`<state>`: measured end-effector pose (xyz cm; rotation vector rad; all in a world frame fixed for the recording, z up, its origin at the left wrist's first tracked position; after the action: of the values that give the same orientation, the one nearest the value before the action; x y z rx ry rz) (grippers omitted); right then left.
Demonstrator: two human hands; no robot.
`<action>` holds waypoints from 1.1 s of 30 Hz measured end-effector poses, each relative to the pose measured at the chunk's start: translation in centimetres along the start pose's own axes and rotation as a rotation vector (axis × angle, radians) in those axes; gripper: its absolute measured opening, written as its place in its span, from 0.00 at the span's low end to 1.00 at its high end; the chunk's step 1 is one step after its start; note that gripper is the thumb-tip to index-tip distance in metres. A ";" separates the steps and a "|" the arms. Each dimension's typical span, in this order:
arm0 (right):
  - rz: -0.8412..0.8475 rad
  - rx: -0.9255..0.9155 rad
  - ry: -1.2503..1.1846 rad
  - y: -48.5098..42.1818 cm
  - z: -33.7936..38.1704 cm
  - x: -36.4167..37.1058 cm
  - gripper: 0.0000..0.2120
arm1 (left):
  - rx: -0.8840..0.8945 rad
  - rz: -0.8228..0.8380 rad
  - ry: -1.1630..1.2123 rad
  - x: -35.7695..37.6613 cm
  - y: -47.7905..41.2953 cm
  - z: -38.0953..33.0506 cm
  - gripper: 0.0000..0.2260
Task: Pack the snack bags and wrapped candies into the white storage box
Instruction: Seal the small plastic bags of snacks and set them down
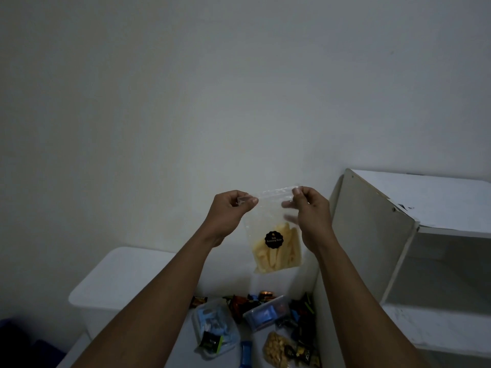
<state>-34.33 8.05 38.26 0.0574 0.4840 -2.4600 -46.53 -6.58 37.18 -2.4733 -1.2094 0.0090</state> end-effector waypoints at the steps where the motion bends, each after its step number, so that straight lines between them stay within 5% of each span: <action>1: -0.005 0.007 -0.014 0.0 0.0 0.0 0.10 | -0.007 -0.016 0.018 0.3 0.1 0.1 0.02; 8: -0.038 0.097 -0.130 0.3 -0.3 0.4 0.11 | 0.000 -0.207 0.195 1.3 0.3 -0.1 0.08; 13: 0.005 0.195 -0.257 -0.2 -0.8 0.4 0.11 | -0.107 -0.141 0.326 0.9 0.5 0.1 0.06; 17: 0.035 -0.100 0.288 -0.4 -0.7 -0.3 0.13 | 0.038 -0.156 0.081 -0.2 0.3 0.1 0.06; 19: 0.174 -0.302 0.513 -0.7 0.5 -0.3 0.18 | 0.078 -0.066 -0.018 0.0 0.3 -0.4 0.05; 22: 0.409 -0.395 0.781 -1.0 2.3 0.7 0.11 | 0.125 0.049 -0.122 0.4 0.4 -1.0 0.05; 28: 0.406 -0.381 0.738 -0.7 2.4 2.2 0.10 | 0.203 0.096 -0.281 -0.3 0.2 -1.4 0.05; 33: 0.399 -0.321 0.607 0.1 0.3 3.0 0.09 | 0.223 -0.053 -0.266 -0.3 1.2 0.2 0.05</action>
<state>-36.66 6.19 38.04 0.7085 1.0109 -1.9168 -45.87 -7.41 36.54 -2.2956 -1.3003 0.4470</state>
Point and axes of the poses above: each hand's wrist, its own y-axis away from the middle knuckle, its own x-axis out of the palm, z = x × y, the point moved 1 cm from there along -y, towards the middle knuckle, and after that the axes turned 15 degrees about y, right-handed, at the moved point
